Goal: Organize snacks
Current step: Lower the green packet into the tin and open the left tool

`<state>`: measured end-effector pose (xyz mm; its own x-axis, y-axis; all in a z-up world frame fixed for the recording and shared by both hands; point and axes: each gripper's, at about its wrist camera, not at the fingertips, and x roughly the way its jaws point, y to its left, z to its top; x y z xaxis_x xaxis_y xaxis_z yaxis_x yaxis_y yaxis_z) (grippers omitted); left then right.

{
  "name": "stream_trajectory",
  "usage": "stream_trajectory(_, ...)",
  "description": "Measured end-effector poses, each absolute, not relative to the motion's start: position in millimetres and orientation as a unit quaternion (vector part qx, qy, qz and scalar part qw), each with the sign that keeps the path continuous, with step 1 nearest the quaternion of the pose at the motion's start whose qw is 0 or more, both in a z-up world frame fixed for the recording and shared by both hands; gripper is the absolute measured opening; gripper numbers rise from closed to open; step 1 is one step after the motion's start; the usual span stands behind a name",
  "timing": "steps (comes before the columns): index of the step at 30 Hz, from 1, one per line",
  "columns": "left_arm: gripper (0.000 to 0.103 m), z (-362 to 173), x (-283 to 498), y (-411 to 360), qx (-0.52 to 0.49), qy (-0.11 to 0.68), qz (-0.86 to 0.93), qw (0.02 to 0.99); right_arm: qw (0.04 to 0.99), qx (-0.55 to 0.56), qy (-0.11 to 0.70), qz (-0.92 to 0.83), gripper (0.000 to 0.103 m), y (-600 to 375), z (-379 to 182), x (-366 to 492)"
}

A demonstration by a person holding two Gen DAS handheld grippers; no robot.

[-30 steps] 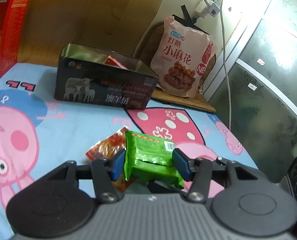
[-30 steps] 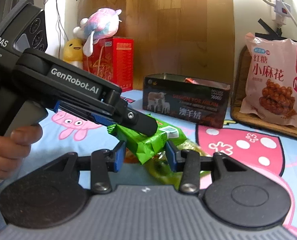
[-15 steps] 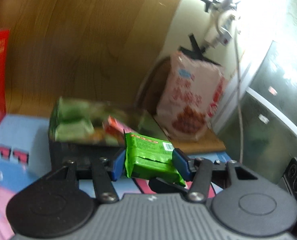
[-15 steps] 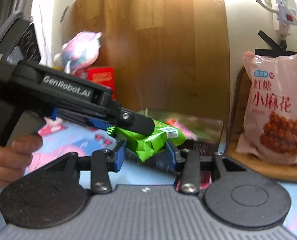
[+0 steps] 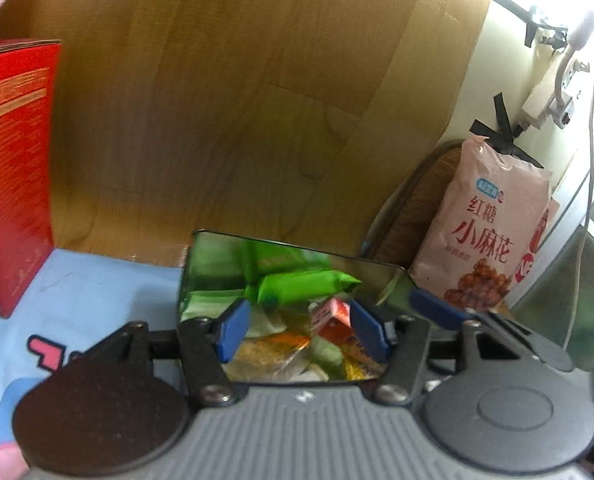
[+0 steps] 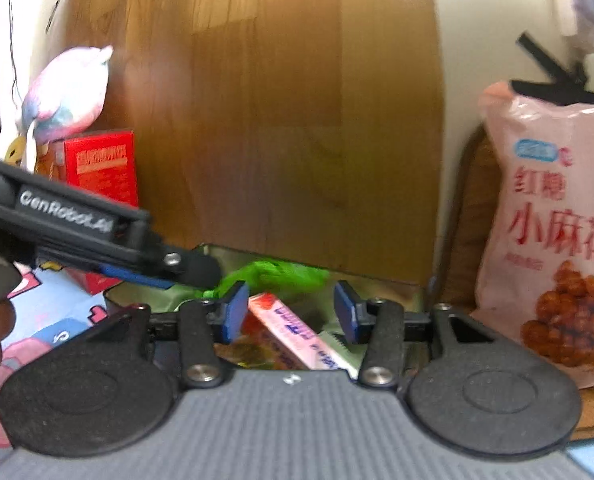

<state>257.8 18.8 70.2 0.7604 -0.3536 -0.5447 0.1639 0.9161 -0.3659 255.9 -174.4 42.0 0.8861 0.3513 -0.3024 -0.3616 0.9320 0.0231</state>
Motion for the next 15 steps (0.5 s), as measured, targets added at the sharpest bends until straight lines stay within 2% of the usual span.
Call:
stream_trajectory(7, 0.060, 73.8, 207.0, 34.6, -0.165, 0.302, -0.148, 0.927, 0.966, 0.044, 0.166, 0.193, 0.052, -208.4, 37.6, 202.5)
stream_trajectory(8, 0.060, 73.1, 195.1, 35.4, -0.165, 0.303, -0.157, 0.925, 0.963, 0.052, 0.170, 0.201, 0.056, -213.3, 34.7, 189.6)
stream_trajectory(15, 0.060, 43.5, 127.7, 36.9, -0.175, 0.342, -0.198, 0.902, 0.944, 0.070, 0.226, 0.230, 0.057, -226.6, 8.4, 134.0)
